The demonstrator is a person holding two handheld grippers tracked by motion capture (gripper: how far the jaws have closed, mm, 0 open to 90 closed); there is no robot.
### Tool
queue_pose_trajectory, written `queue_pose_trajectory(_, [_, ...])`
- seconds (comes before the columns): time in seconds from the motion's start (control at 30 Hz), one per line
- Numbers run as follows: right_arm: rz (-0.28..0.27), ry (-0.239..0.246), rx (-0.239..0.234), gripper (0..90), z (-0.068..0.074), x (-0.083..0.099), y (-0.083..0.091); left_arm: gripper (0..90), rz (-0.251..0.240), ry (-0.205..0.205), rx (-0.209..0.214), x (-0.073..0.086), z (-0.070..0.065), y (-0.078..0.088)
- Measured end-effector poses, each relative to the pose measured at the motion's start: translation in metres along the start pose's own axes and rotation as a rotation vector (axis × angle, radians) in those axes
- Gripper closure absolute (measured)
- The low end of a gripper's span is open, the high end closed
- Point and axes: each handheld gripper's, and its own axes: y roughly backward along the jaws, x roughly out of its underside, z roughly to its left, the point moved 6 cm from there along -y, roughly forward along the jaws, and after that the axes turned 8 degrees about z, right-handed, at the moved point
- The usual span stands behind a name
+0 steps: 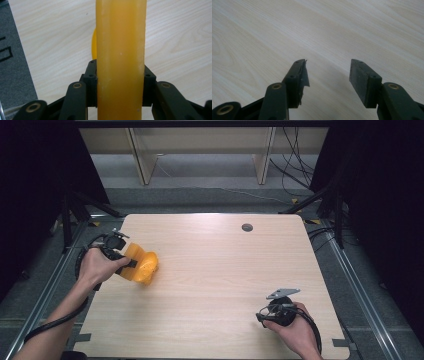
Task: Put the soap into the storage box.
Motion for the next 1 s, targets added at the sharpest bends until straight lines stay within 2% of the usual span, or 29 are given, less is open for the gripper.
queue_pose_trajectory(0.03, [0.000, 0.000, -0.001, 47.6, 0.000, 0.000, 0.000, 60.4, 0.007, -0.024, -0.012, -0.005, 0.000, -0.002])
queue_pose_trajectory(0.07, [0.001, 0.000, -0.001, 47.6, 0.000, 0.000, 0.000, 60.4, 0.010, -0.031, -0.016, -0.008, 0.000, -0.004])
queue_pose_trajectory(0.27, [-0.001, 0.008, -0.002, 47.6, 0.000, 0.000, 0.000, 60.4, 0.028, -0.041, -0.007, -0.017, -0.002, -0.016])
queue_pose_trajectory(0.37, [0.000, 0.005, -0.005, 47.6, 0.000, 0.000, 0.000, 60.4, 0.033, -0.031, -0.001, -0.020, -0.005, -0.024])
queue_pose_trajectory(0.4, [0.000, 0.006, -0.005, 47.6, 0.000, 0.000, -0.001, 60.4, 0.035, -0.004, 0.005, -0.020, -0.006, -0.027])
queue_pose_trajectory(0.47, [0.000, 0.005, -0.005, 47.5, 0.000, 0.000, 0.000, 60.4, 0.054, -0.010, -0.005, -0.021, -0.006, -0.031])
queue_pose_trajectory(0.53, [-0.004, 0.023, -0.003, 47.6, -0.002, 0.000, -0.001, 60.4, 0.065, 0.000, -0.002, -0.021, -0.006, -0.035])
queue_pose_trajectory(0.63, [-0.003, 0.023, -0.001, 47.5, -0.002, 0.000, -0.001, 60.3, 0.069, 0.024, -0.011, -0.022, -0.005, -0.040])
queue_pose_trajectory(0.67, [-0.003, 0.023, -0.001, 47.5, -0.002, 0.000, -0.001, 60.3, 0.063, 0.076, -0.007, -0.022, -0.007, -0.041])
queue_pose_trajectory(0.7, [-0.003, 0.023, -0.001, 47.5, -0.002, 0.000, -0.001, 60.3, 0.062, 0.091, -0.004, -0.022, -0.007, -0.042])
queue_pose_trajectory(0.87, [-0.003, 0.022, 0.000, 47.5, -0.002, 0.000, -0.001, 60.3, 0.087, 0.098, -0.024, -0.023, -0.006, -0.044])
queue_pose_trajectory(0.9, [-0.003, 0.022, 0.000, 47.5, -0.002, 0.000, -0.001, 60.3, 0.096, 0.090, -0.042, -0.023, -0.005, -0.044])
queue_pose_trajectory(1.0, [-0.002, 0.022, 0.000, 47.5, -0.002, 0.000, -0.001, 60.3, 0.108, 0.093, -0.041, -0.024, -0.005, -0.045])
